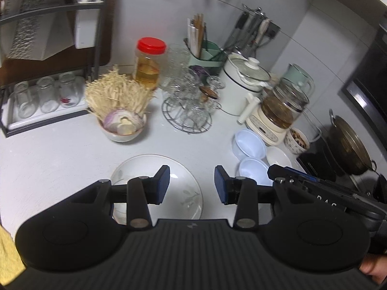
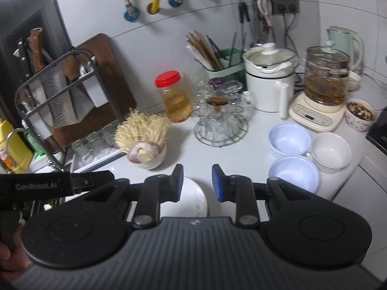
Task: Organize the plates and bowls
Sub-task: 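Move the left tool toward the light blue bowls by the kettle, then close the left gripper on the rim of a light blue bowl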
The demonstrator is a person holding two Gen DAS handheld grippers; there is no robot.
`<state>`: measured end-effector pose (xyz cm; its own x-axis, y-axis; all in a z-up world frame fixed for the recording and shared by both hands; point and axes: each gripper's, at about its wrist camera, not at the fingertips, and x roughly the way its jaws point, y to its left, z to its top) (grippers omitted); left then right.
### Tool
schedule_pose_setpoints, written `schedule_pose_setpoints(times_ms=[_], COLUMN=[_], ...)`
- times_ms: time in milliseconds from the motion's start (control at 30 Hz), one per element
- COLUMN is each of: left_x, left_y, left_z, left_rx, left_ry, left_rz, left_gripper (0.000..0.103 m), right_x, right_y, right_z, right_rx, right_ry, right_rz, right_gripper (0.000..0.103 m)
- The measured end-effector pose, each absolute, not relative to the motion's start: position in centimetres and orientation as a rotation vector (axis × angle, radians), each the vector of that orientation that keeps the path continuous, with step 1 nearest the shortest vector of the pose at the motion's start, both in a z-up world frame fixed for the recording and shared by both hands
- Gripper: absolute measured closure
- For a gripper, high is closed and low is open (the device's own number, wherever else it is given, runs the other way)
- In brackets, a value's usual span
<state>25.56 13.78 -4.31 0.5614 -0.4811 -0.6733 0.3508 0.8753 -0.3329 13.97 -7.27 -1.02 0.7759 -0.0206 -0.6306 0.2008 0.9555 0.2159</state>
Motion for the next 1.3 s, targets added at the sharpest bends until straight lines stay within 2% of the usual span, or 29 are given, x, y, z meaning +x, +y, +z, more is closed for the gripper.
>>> schedule_pose_setpoints(times_ms=[433,1133,1233,1300], left_x=[27.2,35.4,36.5,37.2], left_y=[6.5,-5.6,-7.3,-8.4], left_z=[-5.5,-9.8,-11.2,-12.2], left_rx=[-0.112,-0.164,-0.162,-0.162], left_ry=[0.865,0.962,0.988,1.002], left_rz=[-0.595,-0.520,-0.509,-0.500], left_gripper=[0.058,0.058,0.051,0.050], right_x=[12.4,19.3,20.6,21.5], right_y=[-13.2,-26.2,-28.0,-29.2], right_z=[-1.7,-4.6,-5.4,-6.1], right_rx=[0.298,0.331,0.341,0.348], right_ry=[0.661,0.740,0.752,0.771], right_rz=[-0.232,-0.190,-0.182,-0.175], right_gripper=[0.073,0.073,0.073,0.073])
